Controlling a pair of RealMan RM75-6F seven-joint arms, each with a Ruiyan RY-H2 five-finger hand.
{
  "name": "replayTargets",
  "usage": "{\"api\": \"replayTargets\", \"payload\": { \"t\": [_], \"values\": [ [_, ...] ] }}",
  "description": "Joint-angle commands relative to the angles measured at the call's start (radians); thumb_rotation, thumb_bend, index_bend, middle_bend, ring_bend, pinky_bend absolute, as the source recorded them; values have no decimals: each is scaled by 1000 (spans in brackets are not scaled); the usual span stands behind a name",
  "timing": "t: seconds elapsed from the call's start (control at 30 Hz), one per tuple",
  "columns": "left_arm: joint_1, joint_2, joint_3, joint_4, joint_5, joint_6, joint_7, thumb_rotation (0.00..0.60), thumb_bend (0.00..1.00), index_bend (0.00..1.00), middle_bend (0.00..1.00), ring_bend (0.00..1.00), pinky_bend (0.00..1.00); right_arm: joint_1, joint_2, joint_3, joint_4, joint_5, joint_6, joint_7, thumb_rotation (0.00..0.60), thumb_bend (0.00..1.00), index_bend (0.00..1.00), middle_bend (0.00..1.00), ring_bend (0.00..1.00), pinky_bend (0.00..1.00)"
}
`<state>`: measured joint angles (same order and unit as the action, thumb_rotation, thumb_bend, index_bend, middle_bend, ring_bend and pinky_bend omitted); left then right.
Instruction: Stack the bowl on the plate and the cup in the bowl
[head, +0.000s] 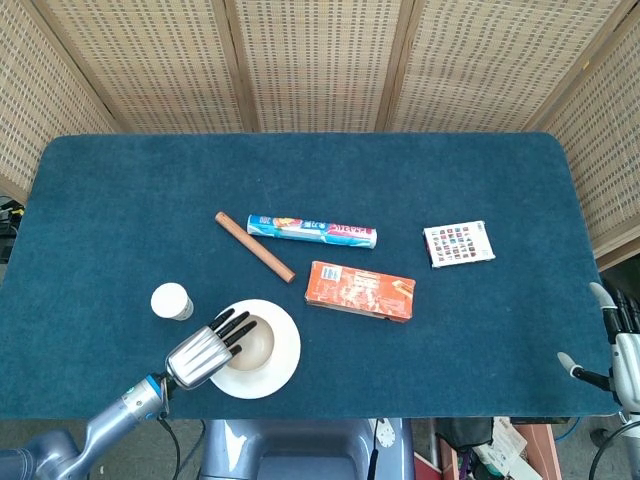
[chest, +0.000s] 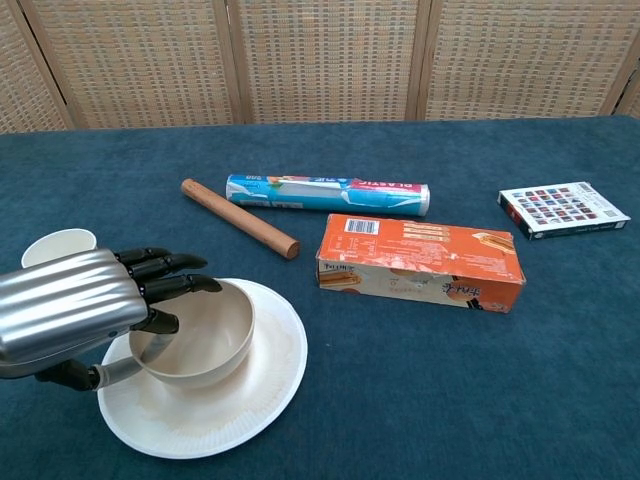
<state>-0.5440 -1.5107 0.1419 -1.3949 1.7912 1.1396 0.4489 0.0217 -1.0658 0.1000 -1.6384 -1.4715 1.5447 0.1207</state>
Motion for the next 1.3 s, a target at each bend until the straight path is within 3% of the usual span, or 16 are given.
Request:
{"api": "replayTargets", "payload": {
  "t": [0.03,0.17,0.27,0.5,0.87,1.3],
  "values": [
    [-1,4,-1,-7,1,-2,-1,600,426,657,58,0,84,0,0,0,0,-1,1,-1,600,143,0,0,0,0],
    [0,30,-3,-32,6,13,-20,600,383,485,9,0,55,-2,-1,1,2,-1,4,2,600,142,0,0,0,0],
    [3,66,-7,-65,0,29,-53,600,337,410,0,0,46,-2,-1,3,2,0,7,4,600,142,0,0,0,0],
    [20,149,-21,-123,-7,89,-113,600,228,343,0,0,35,-2,-4,2,3,-4,7,2,600,142,0,0,0,0],
    [69,256,-62,-132,-62,184,-188,600,208,338,0,0,32,0,-6,0,-2,-6,2,-8,600,142,0,0,0,0],
    [87,252,-102,11,-192,120,-272,600,220,382,0,0,40,3,-9,-2,-11,-6,-4,-26,600,142,0,0,0,0]
  ]
}}
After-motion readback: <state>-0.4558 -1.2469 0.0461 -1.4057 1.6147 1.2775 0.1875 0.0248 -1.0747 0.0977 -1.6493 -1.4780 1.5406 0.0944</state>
